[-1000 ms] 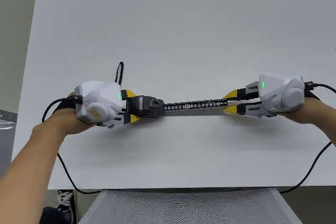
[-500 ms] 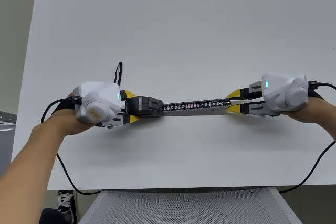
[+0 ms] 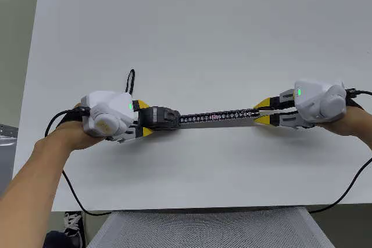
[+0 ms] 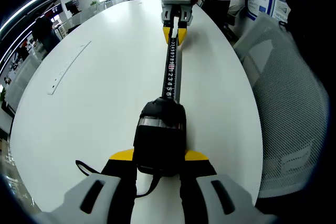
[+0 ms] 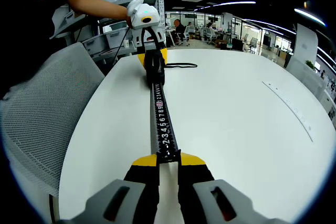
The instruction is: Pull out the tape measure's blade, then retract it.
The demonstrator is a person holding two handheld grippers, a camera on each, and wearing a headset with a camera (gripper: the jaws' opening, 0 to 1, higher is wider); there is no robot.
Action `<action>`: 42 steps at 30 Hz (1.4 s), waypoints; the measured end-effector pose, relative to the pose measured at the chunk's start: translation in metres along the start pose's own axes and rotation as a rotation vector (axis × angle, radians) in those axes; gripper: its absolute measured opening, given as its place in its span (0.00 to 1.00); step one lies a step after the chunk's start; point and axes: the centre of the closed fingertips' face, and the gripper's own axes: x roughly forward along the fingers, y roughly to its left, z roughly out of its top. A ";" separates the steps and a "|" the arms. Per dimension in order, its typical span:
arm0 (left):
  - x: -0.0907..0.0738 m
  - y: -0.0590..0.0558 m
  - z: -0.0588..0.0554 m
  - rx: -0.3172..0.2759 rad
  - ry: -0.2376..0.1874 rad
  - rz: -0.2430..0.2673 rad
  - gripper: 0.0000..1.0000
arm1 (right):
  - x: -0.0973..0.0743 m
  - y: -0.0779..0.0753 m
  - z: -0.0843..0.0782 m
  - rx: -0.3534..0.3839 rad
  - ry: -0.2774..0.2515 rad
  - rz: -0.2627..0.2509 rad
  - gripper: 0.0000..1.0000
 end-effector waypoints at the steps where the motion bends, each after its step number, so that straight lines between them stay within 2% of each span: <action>1: 0.000 0.000 0.000 0.001 0.000 0.000 0.27 | 0.000 0.000 -0.001 0.001 0.001 -0.001 0.10; 42: 0.002 -0.001 0.000 0.013 0.013 -0.007 0.27 | -0.022 -0.005 -0.024 0.034 0.030 -0.024 0.10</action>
